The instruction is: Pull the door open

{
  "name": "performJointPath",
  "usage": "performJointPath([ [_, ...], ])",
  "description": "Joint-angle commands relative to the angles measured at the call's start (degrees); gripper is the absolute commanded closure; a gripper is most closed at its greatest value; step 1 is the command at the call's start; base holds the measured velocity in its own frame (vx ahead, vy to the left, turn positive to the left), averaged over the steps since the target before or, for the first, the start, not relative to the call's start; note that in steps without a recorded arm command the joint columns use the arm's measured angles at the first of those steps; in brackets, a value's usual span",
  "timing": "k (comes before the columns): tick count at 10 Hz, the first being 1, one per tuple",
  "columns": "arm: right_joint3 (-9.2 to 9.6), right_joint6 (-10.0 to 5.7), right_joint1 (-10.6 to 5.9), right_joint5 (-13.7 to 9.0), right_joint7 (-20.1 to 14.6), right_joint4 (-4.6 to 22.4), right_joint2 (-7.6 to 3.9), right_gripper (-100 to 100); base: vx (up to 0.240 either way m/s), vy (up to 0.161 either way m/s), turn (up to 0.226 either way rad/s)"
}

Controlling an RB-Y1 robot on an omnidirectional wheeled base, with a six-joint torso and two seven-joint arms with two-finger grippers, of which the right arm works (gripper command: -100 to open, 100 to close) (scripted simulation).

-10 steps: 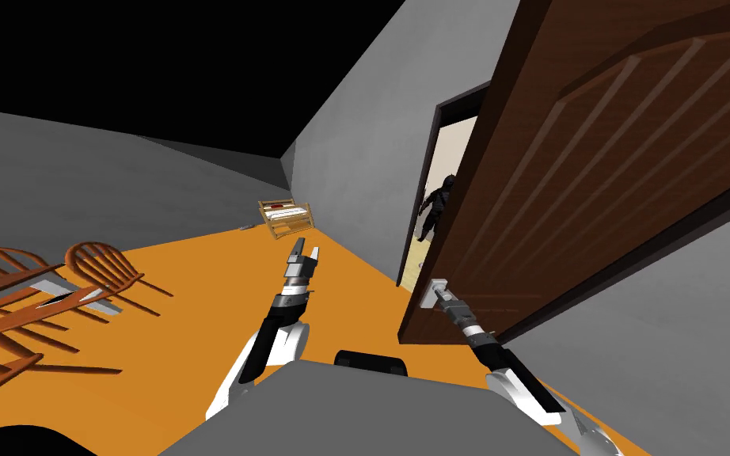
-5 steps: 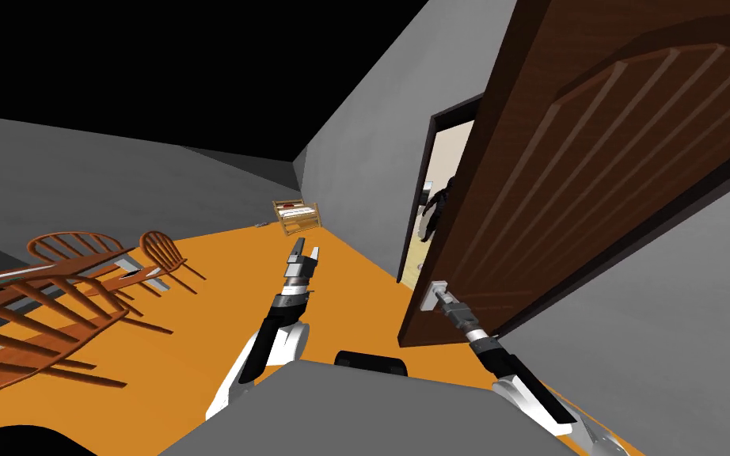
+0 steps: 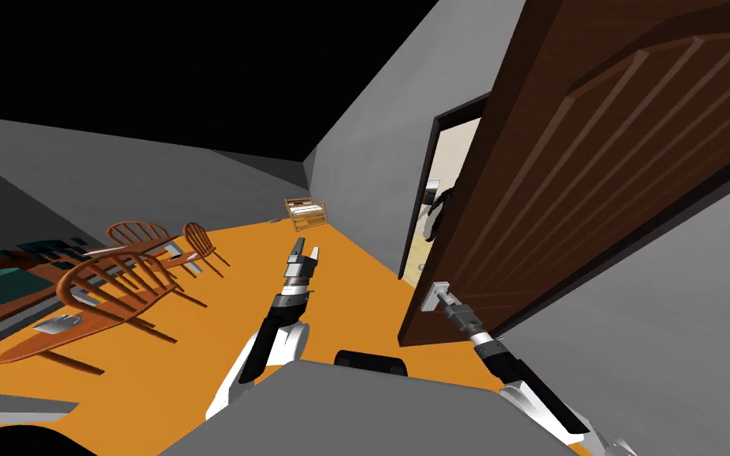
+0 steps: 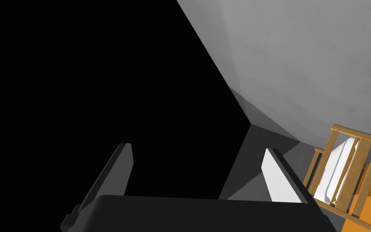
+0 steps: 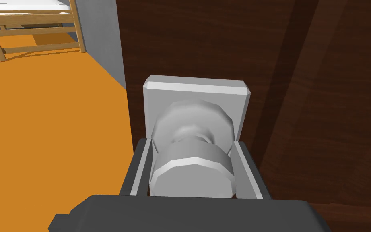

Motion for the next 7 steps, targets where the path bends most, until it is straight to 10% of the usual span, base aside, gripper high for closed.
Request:
performJointPath([
  [1,1.03,-0.96,0.40,0.3,-0.9,0.1,-0.75,100,-0.202,-0.112,0.160],
  [7,2.89,-3.48,0.75,1.0,-2.8,0.7,-2.56,100,-0.167,-0.092,0.114],
])
